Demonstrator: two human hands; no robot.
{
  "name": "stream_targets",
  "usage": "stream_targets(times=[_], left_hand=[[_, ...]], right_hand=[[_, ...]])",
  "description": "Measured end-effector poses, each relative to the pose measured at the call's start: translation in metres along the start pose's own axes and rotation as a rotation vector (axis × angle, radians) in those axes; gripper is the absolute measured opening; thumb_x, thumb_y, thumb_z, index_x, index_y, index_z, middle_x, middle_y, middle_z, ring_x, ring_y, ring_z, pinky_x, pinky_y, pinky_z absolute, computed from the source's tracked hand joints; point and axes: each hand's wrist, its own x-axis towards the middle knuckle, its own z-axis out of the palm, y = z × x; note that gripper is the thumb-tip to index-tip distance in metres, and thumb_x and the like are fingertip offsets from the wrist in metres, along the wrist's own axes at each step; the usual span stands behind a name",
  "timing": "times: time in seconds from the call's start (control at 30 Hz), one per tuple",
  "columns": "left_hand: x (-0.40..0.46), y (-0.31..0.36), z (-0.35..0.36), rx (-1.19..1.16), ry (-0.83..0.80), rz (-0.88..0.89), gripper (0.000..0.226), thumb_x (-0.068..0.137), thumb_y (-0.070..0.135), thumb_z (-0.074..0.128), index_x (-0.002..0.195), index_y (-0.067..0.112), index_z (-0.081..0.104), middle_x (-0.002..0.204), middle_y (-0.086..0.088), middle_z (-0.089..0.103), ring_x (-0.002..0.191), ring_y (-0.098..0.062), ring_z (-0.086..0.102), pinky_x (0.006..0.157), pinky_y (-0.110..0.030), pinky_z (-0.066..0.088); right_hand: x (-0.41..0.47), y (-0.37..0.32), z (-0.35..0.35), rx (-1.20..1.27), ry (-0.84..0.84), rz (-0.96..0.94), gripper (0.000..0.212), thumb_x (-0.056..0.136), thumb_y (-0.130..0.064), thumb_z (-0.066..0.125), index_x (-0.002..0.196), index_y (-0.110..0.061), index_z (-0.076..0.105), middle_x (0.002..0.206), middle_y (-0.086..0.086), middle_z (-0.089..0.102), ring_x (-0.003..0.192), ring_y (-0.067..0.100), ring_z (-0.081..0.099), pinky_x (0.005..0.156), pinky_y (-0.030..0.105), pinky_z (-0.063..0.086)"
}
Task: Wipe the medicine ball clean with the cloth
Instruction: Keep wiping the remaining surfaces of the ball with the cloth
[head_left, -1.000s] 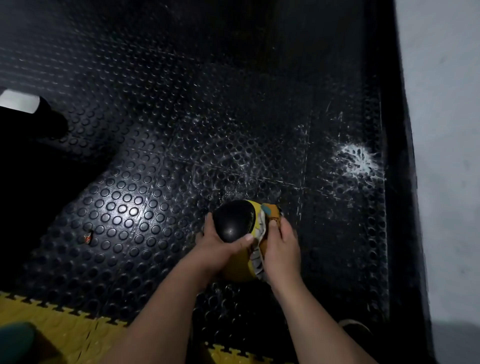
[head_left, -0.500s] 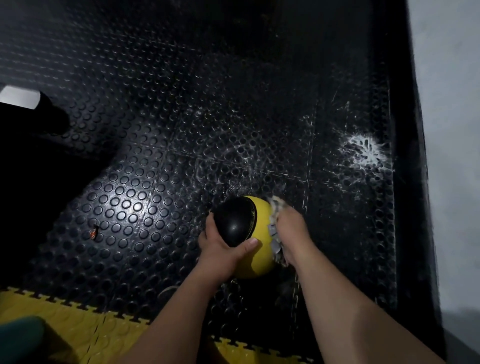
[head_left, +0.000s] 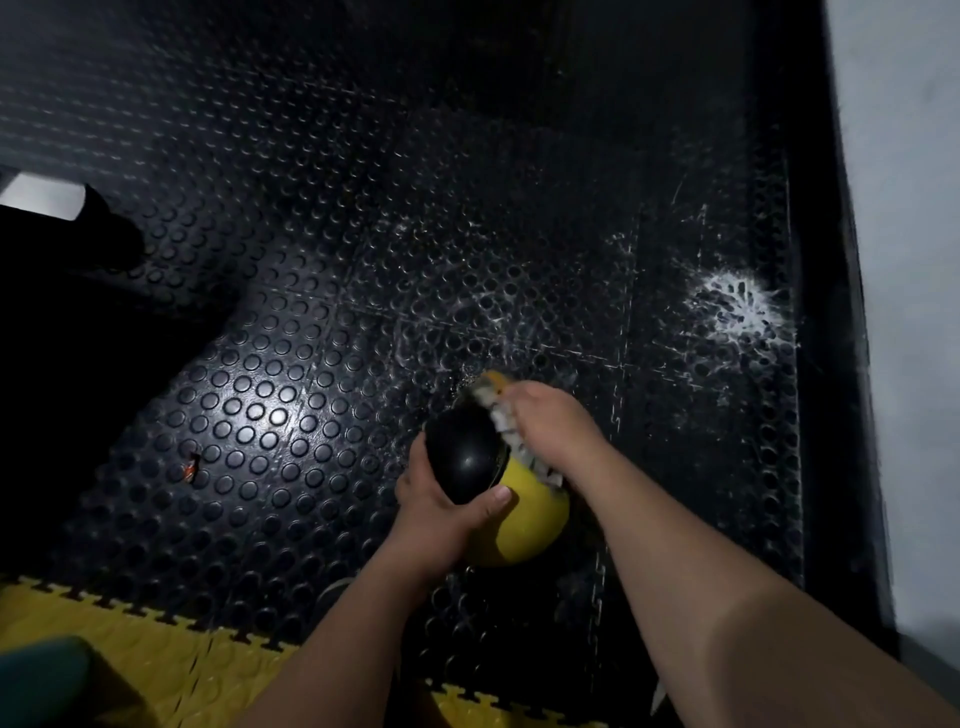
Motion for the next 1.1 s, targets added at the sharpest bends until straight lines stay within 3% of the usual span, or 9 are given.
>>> stream_targets(times=[0.07, 0.17, 0.3, 0.43, 0.53, 0.63, 0.8, 0.93, 1.1], left_hand=[[-0.003, 0.001, 0.004, 0.037, 0.001, 0.006, 0.126, 0.053, 0.062, 0.092, 0.153, 0.048, 0.017, 0.152, -0.002, 0.025, 0.136, -0.027, 0.039, 0.112, -0.055, 0.041], [-0.003, 0.002, 0.006, -0.035, 0.018, 0.02, 0.127, 0.045, 0.069, 0.092, 0.149, 0.053, 0.022, 0.155, -0.004, 0.029, 0.136, -0.031, 0.045, 0.108, -0.058, 0.045], [0.001, -0.014, 0.005, -0.044, 0.01, 0.025, 0.12, 0.05, 0.062, 0.096, 0.147, 0.055, 0.026, 0.152, -0.003, 0.042, 0.137, -0.028, 0.049, 0.108, -0.057, 0.046], [-0.006, -0.003, 0.008, 0.006, 0.007, 0.013, 0.128, 0.046, 0.067, 0.087, 0.151, 0.051, 0.016, 0.157, -0.002, 0.021, 0.139, -0.03, 0.039, 0.112, -0.056, 0.042], [-0.007, 0.001, 0.005, -0.003, 0.009, -0.005, 0.128, 0.045, 0.068, 0.086, 0.149, 0.057, 0.014, 0.157, 0.0, 0.02, 0.139, -0.032, 0.038, 0.111, -0.059, 0.042], [-0.004, -0.001, 0.004, -0.017, 0.012, -0.024, 0.13, 0.039, 0.077, 0.088, 0.146, 0.062, 0.016, 0.156, 0.0, 0.025, 0.137, -0.032, 0.042, 0.109, -0.059, 0.044], [0.0, 0.0, 0.003, -0.041, 0.02, -0.038, 0.123, 0.041, 0.072, 0.093, 0.143, 0.063, 0.023, 0.151, -0.002, 0.037, 0.133, -0.033, 0.049, 0.104, -0.058, 0.048], [0.003, 0.003, 0.001, -0.033, -0.006, -0.062, 0.125, 0.039, 0.075, 0.091, 0.143, 0.061, 0.023, 0.153, -0.003, 0.036, 0.133, -0.034, 0.047, 0.105, -0.06, 0.046], [0.003, 0.005, 0.0, -0.026, -0.001, -0.055, 0.122, 0.04, 0.074, 0.091, 0.142, 0.059, 0.025, 0.15, -0.001, 0.037, 0.132, -0.033, 0.048, 0.103, -0.06, 0.049]], right_hand=[[0.013, 0.006, -0.011, -0.027, -0.05, 0.144, 0.035, 0.108, -0.016, 0.037, 0.132, -0.005, 0.059, 0.13, 0.019, 0.062, 0.116, 0.036, 0.059, 0.095, 0.041, 0.047], [0.002, -0.015, -0.004, -0.041, -0.031, -0.011, 0.033, 0.105, -0.045, 0.039, 0.111, -0.027, 0.066, 0.103, 0.0, 0.065, 0.091, 0.022, 0.062, 0.072, 0.036, 0.044], [-0.004, -0.027, 0.012, -0.275, -0.021, -0.309, 0.042, 0.099, -0.057, 0.043, 0.122, -0.033, 0.068, 0.124, -0.004, 0.064, 0.114, 0.022, 0.058, 0.091, 0.042, 0.048], [0.026, 0.015, -0.007, 0.22, -0.105, 0.044, 0.051, 0.094, -0.066, 0.046, 0.11, -0.025, 0.073, 0.111, 0.004, 0.074, 0.102, 0.024, 0.069, 0.097, 0.048, 0.053], [0.015, 0.056, 0.007, 0.738, -0.008, 0.347, 0.053, 0.1, -0.057, 0.046, 0.091, -0.013, 0.075, 0.088, 0.013, 0.074, 0.078, 0.025, 0.066, 0.075, 0.035, 0.054], [-0.015, 0.075, 0.044, 1.177, 0.175, 0.513, 0.051, 0.097, -0.059, 0.05, 0.095, -0.017, 0.078, 0.091, 0.008, 0.078, 0.088, 0.028, 0.071, 0.086, 0.046, 0.058], [-0.035, 0.086, 0.08, 1.436, 0.201, 0.727, 0.039, 0.107, -0.042, 0.035, 0.093, -0.014, 0.058, 0.084, 0.01, 0.054, 0.072, 0.027, 0.051, 0.065, 0.038, 0.046], [-0.039, 0.125, 0.073, 1.202, 0.209, 0.602, 0.033, 0.092, -0.04, 0.046, 0.077, -0.02, 0.067, 0.082, 0.015, 0.068, 0.073, 0.031, 0.063, 0.07, 0.047, 0.053], [-0.042, 0.14, 0.024, 0.684, 0.387, 0.412, 0.033, 0.102, -0.04, 0.045, 0.111, -0.021, 0.071, 0.104, 0.008, 0.073, 0.094, 0.028, 0.067, 0.093, 0.05, 0.055]])
